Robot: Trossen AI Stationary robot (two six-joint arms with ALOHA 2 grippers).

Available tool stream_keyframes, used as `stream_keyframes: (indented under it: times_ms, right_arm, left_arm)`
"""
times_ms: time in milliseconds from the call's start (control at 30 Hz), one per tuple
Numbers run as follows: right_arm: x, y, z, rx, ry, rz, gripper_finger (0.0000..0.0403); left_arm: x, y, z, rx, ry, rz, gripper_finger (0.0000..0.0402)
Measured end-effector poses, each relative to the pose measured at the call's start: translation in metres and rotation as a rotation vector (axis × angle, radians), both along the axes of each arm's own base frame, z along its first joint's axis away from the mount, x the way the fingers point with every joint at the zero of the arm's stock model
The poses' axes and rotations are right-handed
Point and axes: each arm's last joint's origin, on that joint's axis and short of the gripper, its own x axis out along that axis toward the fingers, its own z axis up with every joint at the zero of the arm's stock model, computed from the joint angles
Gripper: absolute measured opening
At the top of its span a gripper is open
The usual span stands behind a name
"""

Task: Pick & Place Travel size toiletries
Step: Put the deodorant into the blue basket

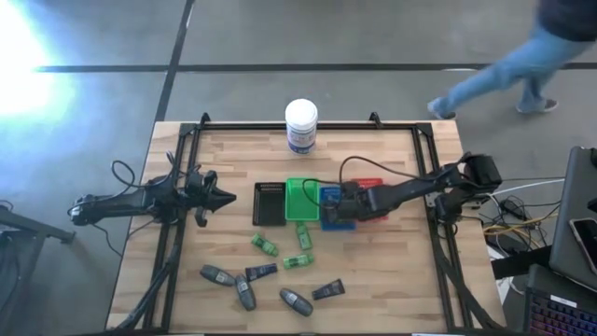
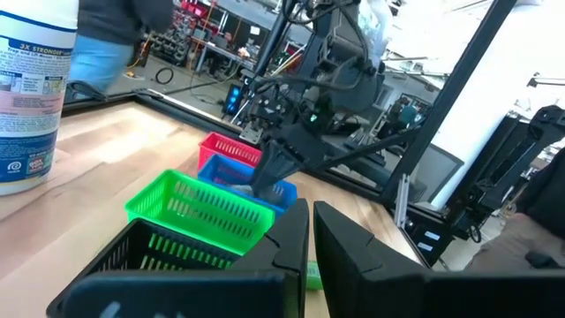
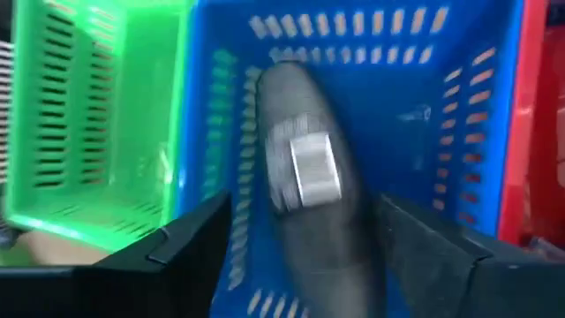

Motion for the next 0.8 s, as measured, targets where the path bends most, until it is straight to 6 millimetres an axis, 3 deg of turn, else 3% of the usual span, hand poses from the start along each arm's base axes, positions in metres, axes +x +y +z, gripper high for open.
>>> stream_keyframes:
  times_ms: [300, 567, 667, 800]
  right_arm:
    - [0.011, 0.000, 0.013, -0.094, -0.011, 0.075, 0.0327]
    - [0.017, 0.004, 0.028, -0.072, -0.004, 0.157, 0.0347]
    - [0.020, 0.017, 0.033, -0.013, -0.011, 0.326, 0.0344]
    - [0.028, 0.051, 0.040, 0.000, -0.064, 0.695, 0.0330]
  left_arm:
    - [0.000, 0.000, 0.000, 0.000, 0.002, 0.000, 0.0026]
    - [0.000, 0.000, 0.000, 0.000, 0.002, 0.000, 0.0026]
    - [0.000, 0.000, 0.000, 0.000, 0.002, 0.000, 0.0026]
    - [0.000, 0.000, 0.000, 0.000, 0.003, 0.000, 0.0026]
